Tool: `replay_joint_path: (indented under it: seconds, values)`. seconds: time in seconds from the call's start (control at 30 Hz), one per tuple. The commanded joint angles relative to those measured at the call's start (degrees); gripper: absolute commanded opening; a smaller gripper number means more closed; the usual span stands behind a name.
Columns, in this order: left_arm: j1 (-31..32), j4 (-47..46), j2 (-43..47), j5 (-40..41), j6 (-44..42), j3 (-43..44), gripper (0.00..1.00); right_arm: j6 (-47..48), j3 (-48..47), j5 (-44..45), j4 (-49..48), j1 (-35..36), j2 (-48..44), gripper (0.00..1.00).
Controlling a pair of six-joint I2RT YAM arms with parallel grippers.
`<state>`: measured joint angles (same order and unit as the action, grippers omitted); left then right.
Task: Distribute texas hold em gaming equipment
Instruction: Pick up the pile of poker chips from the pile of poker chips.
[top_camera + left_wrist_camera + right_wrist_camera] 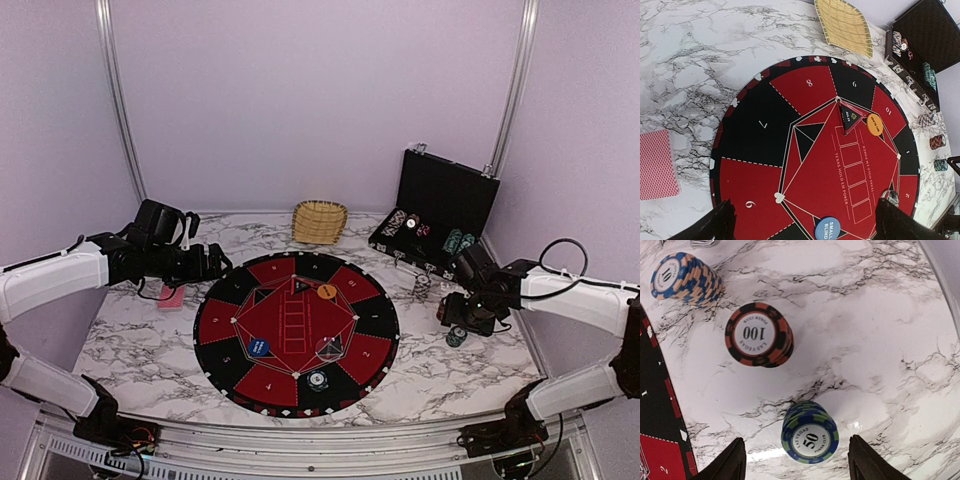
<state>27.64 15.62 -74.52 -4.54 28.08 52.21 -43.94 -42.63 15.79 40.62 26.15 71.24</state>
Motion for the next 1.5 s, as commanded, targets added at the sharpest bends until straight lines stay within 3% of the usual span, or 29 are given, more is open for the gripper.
replay_joint_path:
  seconds: [0.0, 0.57, 1.47]
  values:
    - [-0.6, -0.8, 0.7, -0.5, -0.3, 0.5, 0.99, -0.4, 1.2, 0.2, -2.9, -2.0, 0.1, 0.68]
    - [-0.7, -0.7, 0.0, -1.0, -0.3, 1.2, 0.99, 0.1, 4.7, -0.8, -7.6, -4.2, 2.7, 0.66]
    - [-0.7, -0.9, -0.2, -0.7, -0.1, 0.8, 0.99, 1.7, 6.1, -2.9, -10.6, -4.3, 4.2, 0.51]
